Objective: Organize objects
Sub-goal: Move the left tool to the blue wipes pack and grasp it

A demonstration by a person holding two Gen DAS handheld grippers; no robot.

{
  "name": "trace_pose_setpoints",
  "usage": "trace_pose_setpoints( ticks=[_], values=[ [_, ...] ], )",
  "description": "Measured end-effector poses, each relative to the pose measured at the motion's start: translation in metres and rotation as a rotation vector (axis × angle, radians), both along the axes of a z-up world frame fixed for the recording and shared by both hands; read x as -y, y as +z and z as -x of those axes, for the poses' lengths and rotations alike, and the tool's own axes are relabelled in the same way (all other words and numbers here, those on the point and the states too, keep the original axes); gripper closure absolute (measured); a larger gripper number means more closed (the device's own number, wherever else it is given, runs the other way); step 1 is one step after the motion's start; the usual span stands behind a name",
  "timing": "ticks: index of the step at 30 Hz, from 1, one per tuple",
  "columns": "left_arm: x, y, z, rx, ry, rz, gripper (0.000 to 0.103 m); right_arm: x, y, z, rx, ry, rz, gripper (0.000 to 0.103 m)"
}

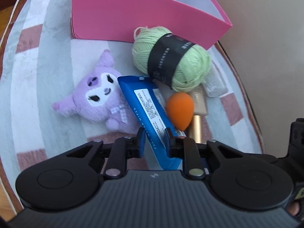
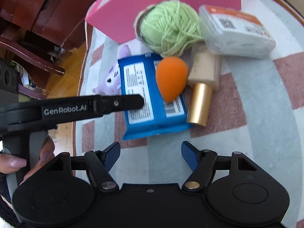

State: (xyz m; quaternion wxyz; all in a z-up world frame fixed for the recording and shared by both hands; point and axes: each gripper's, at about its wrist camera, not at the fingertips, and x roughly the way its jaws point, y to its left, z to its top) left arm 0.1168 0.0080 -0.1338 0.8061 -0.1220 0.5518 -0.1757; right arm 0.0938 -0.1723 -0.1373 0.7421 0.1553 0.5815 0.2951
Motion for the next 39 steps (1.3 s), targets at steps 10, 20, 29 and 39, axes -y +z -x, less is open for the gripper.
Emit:
trace_pose_setpoints(
  ticks=[10, 20, 29, 39],
  values=[
    [0.004, -0.014, 0.026, -0.231, -0.019, 0.173, 0.088, 0.031, 0.014, 0.008, -0.014, 0.034, -0.027, 0.020],
    [-0.014, 0.016, 0.027, -0.047, -0.034, -0.093, 0.064, 0.040, -0.007, 0.009, -0.113, -0.023, -0.005, 0.019],
    [-0.003, -0.019, 0.006, 0.022, -0.071, -0.169, 0.063, 0.022, 0.001, 0.012, -0.041, -0.037, 0.061, 0.059],
    [0.021, -0.028, 0.029, -0.109, -0.159, -0.073, 0.077, 0.031, 0.010, 0.009, 0.054, -0.060, 0.157, 0.085]
  ],
)
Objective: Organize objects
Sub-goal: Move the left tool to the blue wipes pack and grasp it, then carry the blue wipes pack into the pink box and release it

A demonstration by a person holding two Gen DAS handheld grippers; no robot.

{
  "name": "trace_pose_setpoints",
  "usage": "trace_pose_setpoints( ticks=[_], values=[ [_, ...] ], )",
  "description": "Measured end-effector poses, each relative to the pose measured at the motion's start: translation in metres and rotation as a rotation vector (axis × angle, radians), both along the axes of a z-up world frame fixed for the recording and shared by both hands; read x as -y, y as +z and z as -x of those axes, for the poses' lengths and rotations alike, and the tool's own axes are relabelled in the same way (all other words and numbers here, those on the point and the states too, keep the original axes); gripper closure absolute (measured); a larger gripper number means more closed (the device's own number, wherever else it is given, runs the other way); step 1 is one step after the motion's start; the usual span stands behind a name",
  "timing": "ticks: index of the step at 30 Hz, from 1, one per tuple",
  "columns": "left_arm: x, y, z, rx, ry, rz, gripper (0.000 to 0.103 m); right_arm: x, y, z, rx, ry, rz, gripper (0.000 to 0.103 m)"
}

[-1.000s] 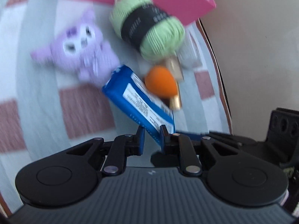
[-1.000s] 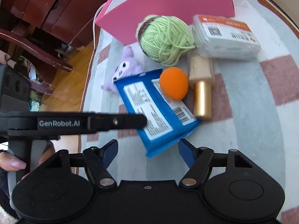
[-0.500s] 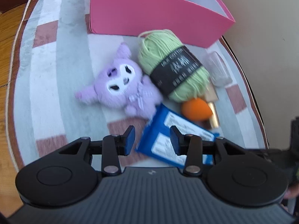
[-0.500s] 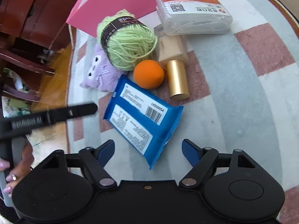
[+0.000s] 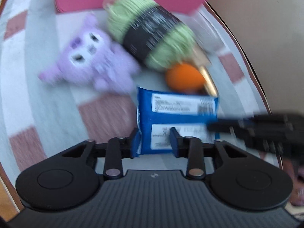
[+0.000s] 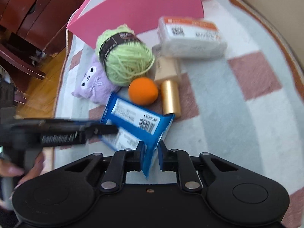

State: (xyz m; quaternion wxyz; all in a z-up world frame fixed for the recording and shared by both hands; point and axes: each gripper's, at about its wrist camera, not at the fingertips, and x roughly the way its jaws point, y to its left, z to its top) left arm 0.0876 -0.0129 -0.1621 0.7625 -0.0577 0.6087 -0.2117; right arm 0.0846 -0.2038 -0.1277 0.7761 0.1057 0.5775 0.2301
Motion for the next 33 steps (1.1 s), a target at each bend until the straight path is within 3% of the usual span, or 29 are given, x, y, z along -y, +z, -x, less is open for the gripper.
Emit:
trace_pose_setpoints(
  ticks=[3, 4, 6, 11, 13, 14, 22, 28, 33],
  values=[
    [-0.001, -0.002, 0.006, -0.067, 0.043, 0.033, 0.086, 0.007, 0.002, 0.000, 0.023, -0.004, 0.057, 0.080],
    [-0.002, -0.002, 0.008, -0.057, 0.070, 0.017, 0.086, 0.010, 0.002, 0.001, 0.027, -0.009, 0.071, 0.078],
    [-0.003, 0.001, 0.008, -0.007, 0.086, -0.009, 0.085, 0.013, 0.002, 0.002, 0.038, -0.017, 0.108, 0.063],
    [-0.006, -0.005, 0.006, -0.050, 0.095, 0.066, 0.082, 0.010, -0.006, 0.008, -0.030, 0.021, 0.089, 0.065],
    [0.000, 0.002, 0.011, -0.041, 0.063, 0.018, 0.083, 0.006, -0.002, 0.014, -0.006, 0.048, 0.109, 0.071],
    [0.002, 0.009, 0.015, -0.028, 0.051, -0.003, 0.083, 0.003, 0.001, 0.014, -0.004, 0.074, 0.128, 0.076],
    [0.008, 0.083, 0.022, 0.032, 0.022, 0.001, 0.082, -0.005, 0.064, 0.010, 0.018, 0.185, 0.188, 0.076],
    [0.015, 0.147, -0.012, 0.159, 0.009, -0.016, 0.082, -0.007, 0.122, -0.014, 0.120, 0.178, 0.187, 0.075],
    [0.017, 0.180, -0.063, 0.216, 0.026, -0.022, 0.082, -0.016, 0.167, -0.050, 0.236, 0.158, 0.182, 0.075]
  ],
)
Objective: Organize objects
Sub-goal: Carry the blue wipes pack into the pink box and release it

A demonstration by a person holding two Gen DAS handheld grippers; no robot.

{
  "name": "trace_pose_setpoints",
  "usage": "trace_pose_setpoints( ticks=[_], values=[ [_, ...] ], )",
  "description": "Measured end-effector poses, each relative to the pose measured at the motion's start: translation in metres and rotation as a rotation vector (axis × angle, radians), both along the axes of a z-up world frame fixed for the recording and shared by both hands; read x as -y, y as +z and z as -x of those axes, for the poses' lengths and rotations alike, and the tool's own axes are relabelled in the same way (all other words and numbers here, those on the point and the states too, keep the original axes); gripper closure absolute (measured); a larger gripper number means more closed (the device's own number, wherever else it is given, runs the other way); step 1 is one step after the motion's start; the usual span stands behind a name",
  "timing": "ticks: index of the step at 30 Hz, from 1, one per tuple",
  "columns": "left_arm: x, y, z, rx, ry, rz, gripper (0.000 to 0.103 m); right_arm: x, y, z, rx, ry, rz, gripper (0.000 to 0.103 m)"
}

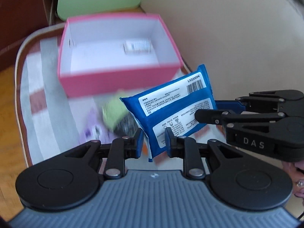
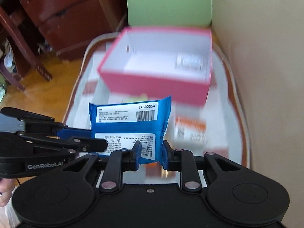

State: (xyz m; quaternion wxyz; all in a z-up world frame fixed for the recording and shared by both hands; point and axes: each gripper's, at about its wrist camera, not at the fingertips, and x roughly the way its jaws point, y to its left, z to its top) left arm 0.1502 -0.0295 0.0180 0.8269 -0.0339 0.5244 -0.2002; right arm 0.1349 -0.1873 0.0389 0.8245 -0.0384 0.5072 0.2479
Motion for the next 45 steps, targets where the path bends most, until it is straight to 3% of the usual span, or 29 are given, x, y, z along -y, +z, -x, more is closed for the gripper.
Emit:
trace_pose_setpoints(
  ticks=[4, 8, 16, 20, 28, 32, 35, 38, 41, 43, 45],
  values=[
    [0.004, 0.006, -0.040, 0.039, 0.034, -0.007, 0.082, -0.007, 0.015, -0.039, 0.077, 0.001, 0.005, 0.075],
    [0.010, -0.008, -0.085, 0.047, 0.067, 0.006, 0.082, -0.013, 0.011, -0.086, 0.064, -0.012, 0.012, 0.075],
    [0.009, -0.066, -0.173, -0.071, 0.119, 0.090, 0.082, -0.033, -0.021, -0.169, 0.009, -0.004, 0.115, 0.075],
    [0.010, -0.092, -0.201, -0.129, 0.122, 0.092, 0.082, -0.042, -0.046, -0.200, -0.050, 0.001, 0.162, 0.075],
    [0.017, -0.125, -0.223, -0.225, 0.128, 0.062, 0.083, -0.061, -0.083, -0.221, -0.089, 0.025, 0.284, 0.076],
    [0.007, -0.136, -0.226, -0.258, 0.181, 0.134, 0.083, -0.063, -0.096, -0.232, -0.196, -0.055, 0.311, 0.076],
    [0.004, -0.145, -0.229, -0.286, 0.208, 0.181, 0.083, -0.066, -0.098, -0.233, -0.147, -0.035, 0.325, 0.075],
    [0.011, -0.147, -0.235, -0.241, 0.220, 0.141, 0.083, -0.066, -0.103, -0.238, -0.137, -0.061, 0.342, 0.073],
    [0.017, -0.139, -0.234, -0.173, 0.201, 0.063, 0.078, -0.067, -0.102, -0.235, -0.047, -0.057, 0.387, 0.063],
    [0.014, -0.128, -0.226, -0.138, 0.185, 0.052, 0.074, -0.063, -0.097, -0.233, -0.005, -0.068, 0.355, 0.060],
    [0.009, -0.117, -0.215, -0.139, 0.157, 0.052, 0.074, -0.053, -0.091, -0.229, -0.023, -0.088, 0.276, 0.059]
  ],
)
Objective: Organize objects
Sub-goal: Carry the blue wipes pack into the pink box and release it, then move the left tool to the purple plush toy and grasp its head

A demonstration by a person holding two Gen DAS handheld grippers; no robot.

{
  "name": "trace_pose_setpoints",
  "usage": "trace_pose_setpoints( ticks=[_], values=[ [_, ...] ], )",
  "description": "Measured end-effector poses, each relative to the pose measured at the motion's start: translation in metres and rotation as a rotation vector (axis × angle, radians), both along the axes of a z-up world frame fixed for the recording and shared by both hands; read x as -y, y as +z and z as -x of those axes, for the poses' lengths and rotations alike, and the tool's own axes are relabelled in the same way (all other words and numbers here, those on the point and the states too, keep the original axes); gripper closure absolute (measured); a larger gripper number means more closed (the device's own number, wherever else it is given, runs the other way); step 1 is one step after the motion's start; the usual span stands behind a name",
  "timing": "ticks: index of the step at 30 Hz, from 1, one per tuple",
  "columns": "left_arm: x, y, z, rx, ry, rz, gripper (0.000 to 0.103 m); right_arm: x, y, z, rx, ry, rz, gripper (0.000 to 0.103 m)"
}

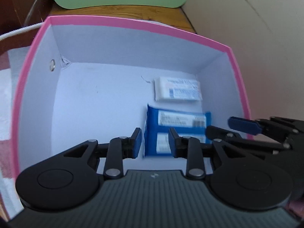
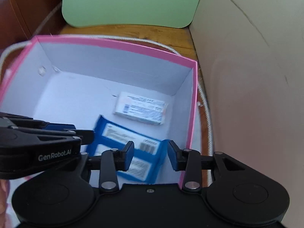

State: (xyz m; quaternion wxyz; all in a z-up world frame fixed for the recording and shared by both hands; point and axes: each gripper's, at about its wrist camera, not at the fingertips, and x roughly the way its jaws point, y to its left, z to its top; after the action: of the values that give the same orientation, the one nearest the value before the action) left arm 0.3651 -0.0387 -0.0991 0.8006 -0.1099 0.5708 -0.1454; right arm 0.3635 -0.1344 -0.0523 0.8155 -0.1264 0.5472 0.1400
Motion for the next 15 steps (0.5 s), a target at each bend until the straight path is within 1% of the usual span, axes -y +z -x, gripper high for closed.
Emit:
trace_pose_setpoints(
  ticks=[1, 3, 6, 10, 12, 15],
  values=[
    [-0.001, 0.006, 0.006, 0.002, -0.017, -0.005, 0.073, 0.006, 0.003, 0.003, -0.012, -0.011, -0.046, 0.059],
    [-0.003, 0.020, 0.020, 0.024, -0.041, -0.040, 0.073, 0.019, 0.010, 0.012, -0.029, -0.026, -0.125, 0.059],
    [-0.003, 0.042, 0.042, 0.046, -0.085, -0.090, 0.069, 0.031, 0.024, 0.029, -0.035, -0.011, -0.200, 0.059],
    [-0.004, 0.069, 0.072, 0.058, -0.150, -0.108, 0.065, 0.041, 0.047, 0.055, -0.039, 0.056, -0.264, 0.059],
    [-0.005, 0.082, 0.087, 0.064, -0.176, -0.129, 0.063, 0.045, 0.060, 0.069, -0.033, 0.085, -0.283, 0.059],
    [-0.006, 0.097, 0.107, 0.063, -0.213, -0.139, 0.062, 0.049, 0.082, 0.091, -0.026, 0.133, -0.297, 0.059]
  ],
)
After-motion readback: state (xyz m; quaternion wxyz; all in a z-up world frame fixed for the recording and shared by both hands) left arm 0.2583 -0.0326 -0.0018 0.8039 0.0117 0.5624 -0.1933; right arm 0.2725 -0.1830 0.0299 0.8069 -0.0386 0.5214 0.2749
